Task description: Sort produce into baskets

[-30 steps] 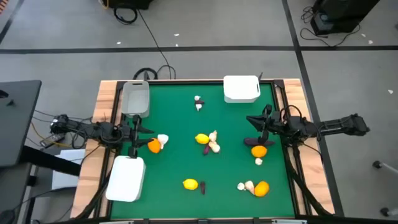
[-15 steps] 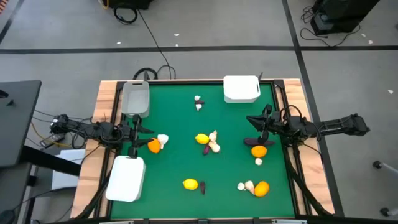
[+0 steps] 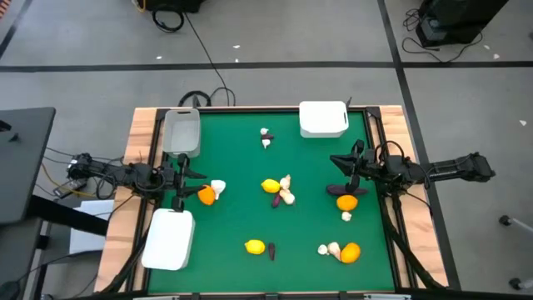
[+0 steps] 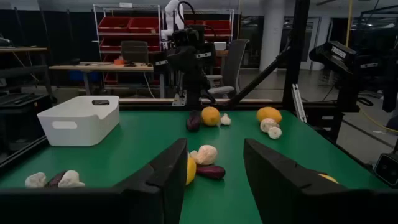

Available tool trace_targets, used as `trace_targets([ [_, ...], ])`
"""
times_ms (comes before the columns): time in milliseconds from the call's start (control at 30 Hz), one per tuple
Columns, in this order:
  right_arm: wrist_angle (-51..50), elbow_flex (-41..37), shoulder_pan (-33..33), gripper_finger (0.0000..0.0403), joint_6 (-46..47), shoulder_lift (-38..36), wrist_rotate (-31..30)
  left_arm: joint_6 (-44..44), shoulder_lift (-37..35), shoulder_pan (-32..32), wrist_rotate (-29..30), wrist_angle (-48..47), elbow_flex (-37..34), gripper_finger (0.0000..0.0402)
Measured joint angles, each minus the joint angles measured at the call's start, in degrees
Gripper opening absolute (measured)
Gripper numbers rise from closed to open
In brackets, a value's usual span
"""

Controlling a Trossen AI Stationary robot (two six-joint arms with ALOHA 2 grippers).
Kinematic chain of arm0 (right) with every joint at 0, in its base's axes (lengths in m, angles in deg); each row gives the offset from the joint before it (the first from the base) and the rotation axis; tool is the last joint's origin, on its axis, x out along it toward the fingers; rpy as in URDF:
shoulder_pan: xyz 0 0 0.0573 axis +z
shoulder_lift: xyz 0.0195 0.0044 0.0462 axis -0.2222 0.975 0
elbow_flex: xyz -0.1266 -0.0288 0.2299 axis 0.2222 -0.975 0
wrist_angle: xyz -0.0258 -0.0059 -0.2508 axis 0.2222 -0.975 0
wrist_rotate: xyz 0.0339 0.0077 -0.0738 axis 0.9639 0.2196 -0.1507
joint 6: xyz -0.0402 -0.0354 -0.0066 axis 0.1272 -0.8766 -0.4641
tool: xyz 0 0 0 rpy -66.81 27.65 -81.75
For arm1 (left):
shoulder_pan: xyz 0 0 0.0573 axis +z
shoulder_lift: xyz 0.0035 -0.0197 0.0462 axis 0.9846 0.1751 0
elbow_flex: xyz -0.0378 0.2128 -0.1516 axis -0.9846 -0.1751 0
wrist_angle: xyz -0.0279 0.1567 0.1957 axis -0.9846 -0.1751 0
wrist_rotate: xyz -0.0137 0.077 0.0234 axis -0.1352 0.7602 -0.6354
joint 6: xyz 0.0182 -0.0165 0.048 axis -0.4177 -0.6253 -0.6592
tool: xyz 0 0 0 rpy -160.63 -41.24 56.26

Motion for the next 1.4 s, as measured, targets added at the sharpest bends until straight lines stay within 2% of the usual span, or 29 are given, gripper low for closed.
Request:
trace_targets([
  [1400,1.6,0.0,0.0,0.0039,0.0,0.0,0.0,0.0,0.0,0.0,0.0,0.0,0.0,0.0163],
])
